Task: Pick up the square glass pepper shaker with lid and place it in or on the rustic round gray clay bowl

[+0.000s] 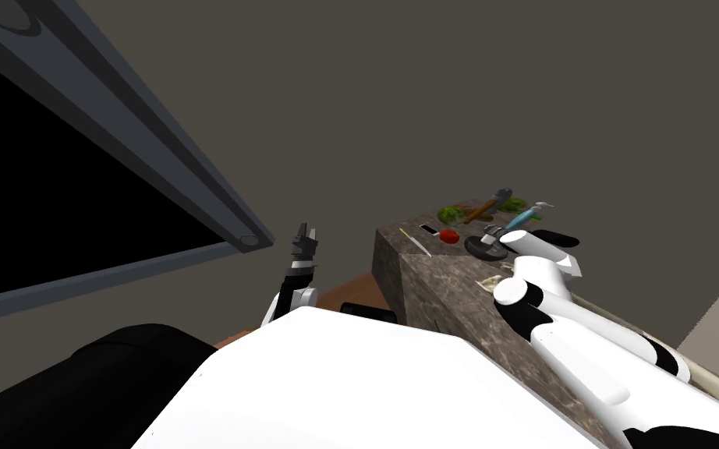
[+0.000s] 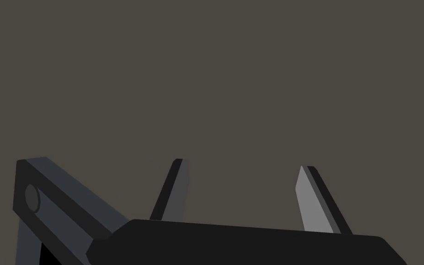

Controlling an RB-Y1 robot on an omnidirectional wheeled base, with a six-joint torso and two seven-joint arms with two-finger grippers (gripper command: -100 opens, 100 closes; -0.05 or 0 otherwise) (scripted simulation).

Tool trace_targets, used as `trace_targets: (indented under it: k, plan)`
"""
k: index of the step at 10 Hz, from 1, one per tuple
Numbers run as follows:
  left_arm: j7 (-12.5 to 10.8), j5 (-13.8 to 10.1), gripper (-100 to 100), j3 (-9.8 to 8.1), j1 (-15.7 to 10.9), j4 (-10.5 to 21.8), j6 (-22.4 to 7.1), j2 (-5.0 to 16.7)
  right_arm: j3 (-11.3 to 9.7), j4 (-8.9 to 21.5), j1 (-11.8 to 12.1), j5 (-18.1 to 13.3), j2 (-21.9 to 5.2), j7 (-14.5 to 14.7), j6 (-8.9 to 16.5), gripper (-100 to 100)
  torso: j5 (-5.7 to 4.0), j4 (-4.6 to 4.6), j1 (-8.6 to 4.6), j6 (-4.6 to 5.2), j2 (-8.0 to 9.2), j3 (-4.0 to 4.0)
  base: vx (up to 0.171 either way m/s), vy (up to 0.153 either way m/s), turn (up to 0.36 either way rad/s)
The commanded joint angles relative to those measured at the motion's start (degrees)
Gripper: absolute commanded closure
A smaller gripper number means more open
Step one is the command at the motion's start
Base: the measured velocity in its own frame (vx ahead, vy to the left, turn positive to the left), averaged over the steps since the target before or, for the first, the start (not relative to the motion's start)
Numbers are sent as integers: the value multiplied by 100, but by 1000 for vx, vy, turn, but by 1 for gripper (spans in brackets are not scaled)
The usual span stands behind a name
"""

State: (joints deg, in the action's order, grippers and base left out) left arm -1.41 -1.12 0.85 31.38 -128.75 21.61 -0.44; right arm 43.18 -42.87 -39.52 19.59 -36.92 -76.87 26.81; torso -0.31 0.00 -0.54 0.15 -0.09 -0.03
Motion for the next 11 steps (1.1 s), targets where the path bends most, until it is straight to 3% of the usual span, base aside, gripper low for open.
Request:
trace_targets:
  k: [1,6,8,9,11]
  plan:
    - [0,0,0,0,0,0,0,0,156,92,92,-25,-109,-224,66,100,0,0,0,0,0,0,12,-62,156]
    - [0,0,0,0,1,0,0,0,444,552,210,38,-522,-602,139,100,-1,-1,-2,9,0,0,15,-54,108]
    - [0,0,0,0,1,0,0,0,422,665,167,93,-564,-520,67,100,1,0,13,5,5,3,1,-12,14]
    - [0,0,0,0,1,0,0,0,428,644,175,83,-559,-545,87,-100,5,1,24,3,7,4,0,0,0]
    - [0,0,0,0,1,0,0,-1,428,647,175,84,-559,-543,85,-100,7,2,30,3,8,5,0,0,0]
